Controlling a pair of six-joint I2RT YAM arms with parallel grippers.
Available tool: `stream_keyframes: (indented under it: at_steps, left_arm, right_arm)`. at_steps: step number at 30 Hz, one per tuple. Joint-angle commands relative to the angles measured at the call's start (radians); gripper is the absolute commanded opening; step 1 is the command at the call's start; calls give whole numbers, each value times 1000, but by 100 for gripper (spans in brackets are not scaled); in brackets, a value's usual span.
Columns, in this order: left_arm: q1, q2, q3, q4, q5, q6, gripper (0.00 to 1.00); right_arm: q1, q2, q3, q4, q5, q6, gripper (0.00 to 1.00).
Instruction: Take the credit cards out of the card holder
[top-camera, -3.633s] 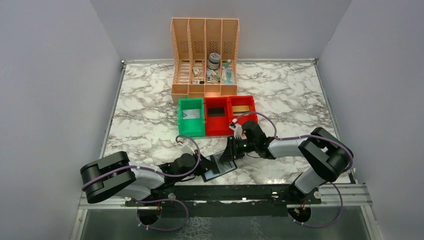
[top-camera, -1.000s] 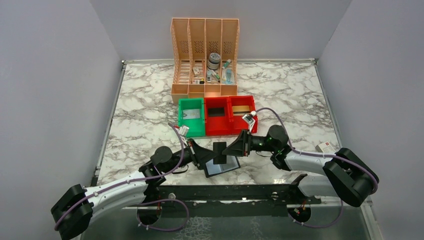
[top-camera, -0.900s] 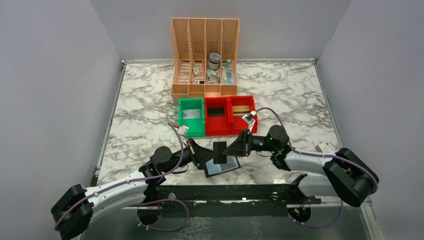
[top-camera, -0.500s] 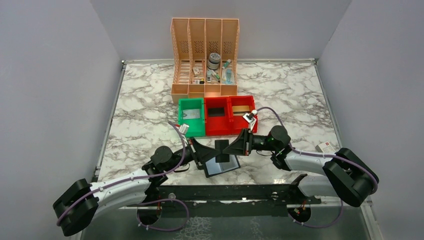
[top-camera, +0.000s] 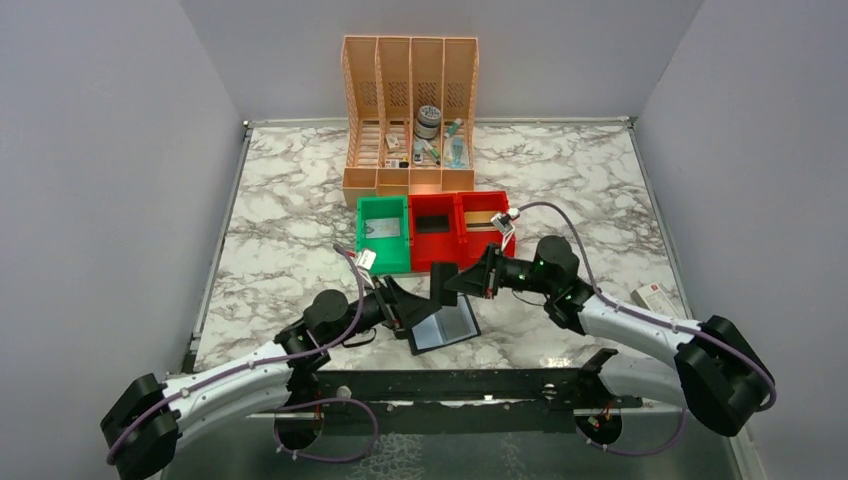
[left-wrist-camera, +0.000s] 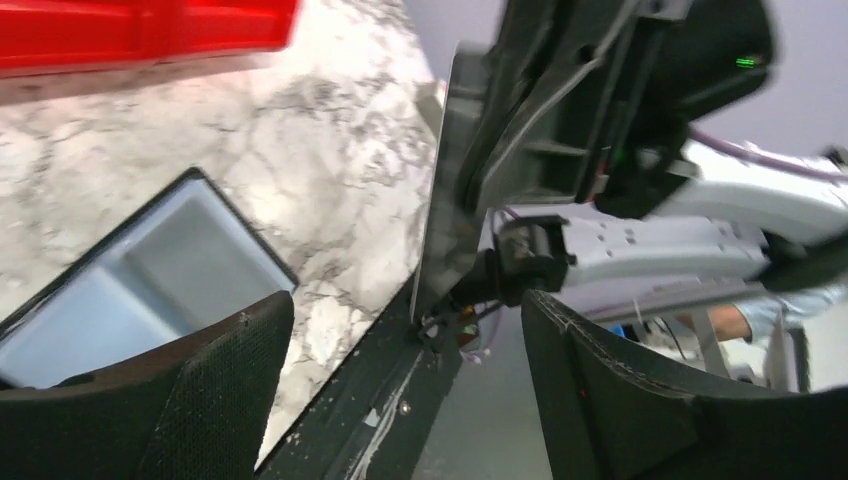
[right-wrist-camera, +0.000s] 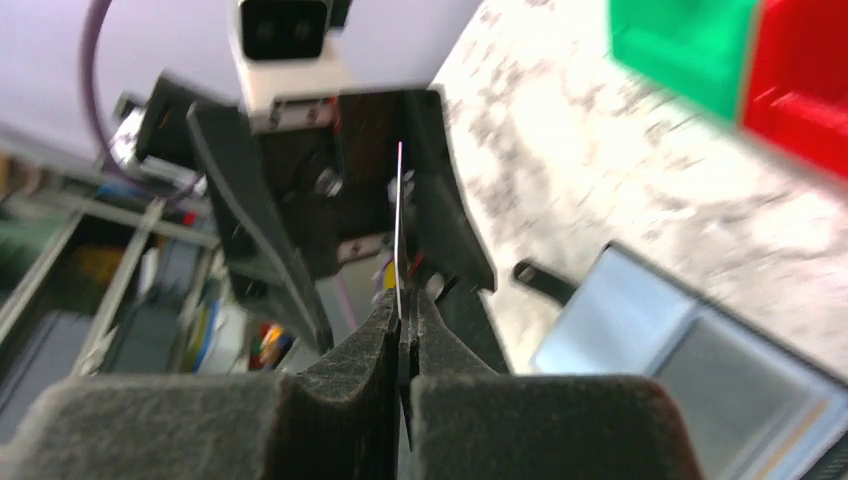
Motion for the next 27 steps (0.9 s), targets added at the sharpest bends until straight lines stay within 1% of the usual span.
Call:
stream_keyframes:
  at_steps: [1, 2, 3, 5, 8, 10, 12, 13, 15, 16, 17, 18, 19, 20, 22, 25, 27]
  left_arm:
    - [5, -104, 154, -580, -220, 102, 94]
    - [5, -128, 180, -682, -276, 108, 98]
    - [5, -153, 200, -772, -320, 108, 99]
    - [6, -203, 219, -896, -395, 90, 99]
    - [7, -266, 223, -1012, -454, 47, 99]
    - [6, -292, 228, -1068, -469, 20, 99]
    - [6, -303, 224, -1085, -464, 7, 99]
    - [6, -302, 219, -1086, -461, 6, 99]
    - [6, -287, 215, -1088, -454, 9, 99]
    - [7, -273, 218, -1091, -452, 10, 99]
    - [7, -258, 220, -1093, -452, 11, 99]
    - [6, -241, 225, -1094, -452, 12, 99]
    - [6, -224, 233, -1093, -451, 17, 99]
    - [6, -208, 243, -1094, -449, 25, 99]
    - [6, -178, 264, -1095, -448, 50, 99]
    - [7, -145, 292, -1106, -444, 82, 99]
    - [6, -137, 293, -1113, -443, 84, 99]
  right_arm:
    - [-13, -54, 155, -454, 287, -323, 1]
    - [-13, -57, 181, -503, 350, -364, 1]
    - [-13, -53, 206, -541, 408, -399, 1]
    - [-13, -28, 262, -602, 495, -479, 1]
    - [-12, 32, 348, -639, 532, -602, 1]
    - [-10, 52, 355, -577, 574, -645, 1]
    - [-5, 87, 372, -522, 623, -715, 1]
    - [0, 118, 398, -525, 646, -766, 1]
    - [21, 207, 488, -585, 704, -871, 1]
    - [40, 258, 544, -625, 744, -921, 1]
    - [69, 302, 591, -656, 818, -971, 1]
    - [99, 332, 616, -650, 887, -1016, 1]
    - [119, 360, 617, -607, 921, -1063, 1]
    - [133, 379, 613, -561, 924, -1117, 1]
    - [150, 428, 641, -542, 942, -1194, 1]
    - [152, 515, 715, -611, 987, -1282, 1]
    - [153, 559, 753, -664, 991, -1339, 1]
